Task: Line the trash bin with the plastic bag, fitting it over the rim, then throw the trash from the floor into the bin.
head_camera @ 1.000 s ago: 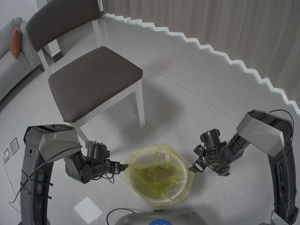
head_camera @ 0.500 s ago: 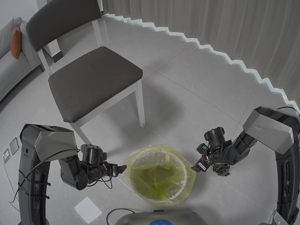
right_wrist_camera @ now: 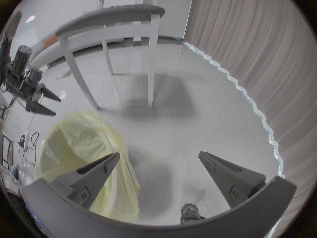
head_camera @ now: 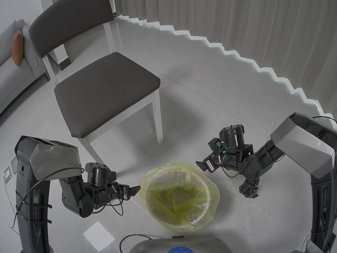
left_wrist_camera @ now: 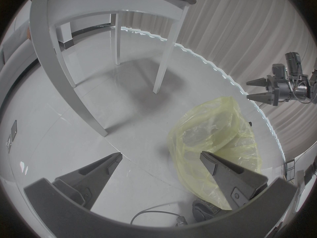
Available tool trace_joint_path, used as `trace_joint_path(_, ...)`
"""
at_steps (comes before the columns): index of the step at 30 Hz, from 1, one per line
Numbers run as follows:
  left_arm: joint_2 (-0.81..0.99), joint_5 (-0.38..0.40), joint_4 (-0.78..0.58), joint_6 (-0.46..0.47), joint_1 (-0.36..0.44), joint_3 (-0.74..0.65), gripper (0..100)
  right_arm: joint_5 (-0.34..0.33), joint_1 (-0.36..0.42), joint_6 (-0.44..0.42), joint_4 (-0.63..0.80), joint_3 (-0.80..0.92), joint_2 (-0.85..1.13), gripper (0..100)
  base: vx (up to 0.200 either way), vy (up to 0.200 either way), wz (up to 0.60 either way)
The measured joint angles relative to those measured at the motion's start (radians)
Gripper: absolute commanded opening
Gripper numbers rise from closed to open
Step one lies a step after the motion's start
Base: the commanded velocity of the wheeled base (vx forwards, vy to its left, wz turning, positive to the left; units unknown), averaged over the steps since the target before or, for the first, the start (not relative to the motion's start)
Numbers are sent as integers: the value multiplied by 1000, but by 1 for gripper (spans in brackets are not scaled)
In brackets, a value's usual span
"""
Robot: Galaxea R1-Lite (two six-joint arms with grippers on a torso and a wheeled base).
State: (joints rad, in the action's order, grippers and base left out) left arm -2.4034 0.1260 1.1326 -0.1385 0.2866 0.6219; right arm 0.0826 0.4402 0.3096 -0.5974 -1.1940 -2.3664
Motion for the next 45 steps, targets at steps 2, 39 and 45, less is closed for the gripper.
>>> trace_joint_path(2,7,-4,26,0,3,-22,100,5,13,-12,-23,-31,-31,100,0,0,0)
trace_joint_path(39,34,-7,214,-13,6,-186,100,53,-34,-5,-74,-190,-227,100,0,0,0)
trace_joint_path(45,38,-7,217,-15,6,-186,100,63,-64,-5,-35,-130,-126,100,0,0,0)
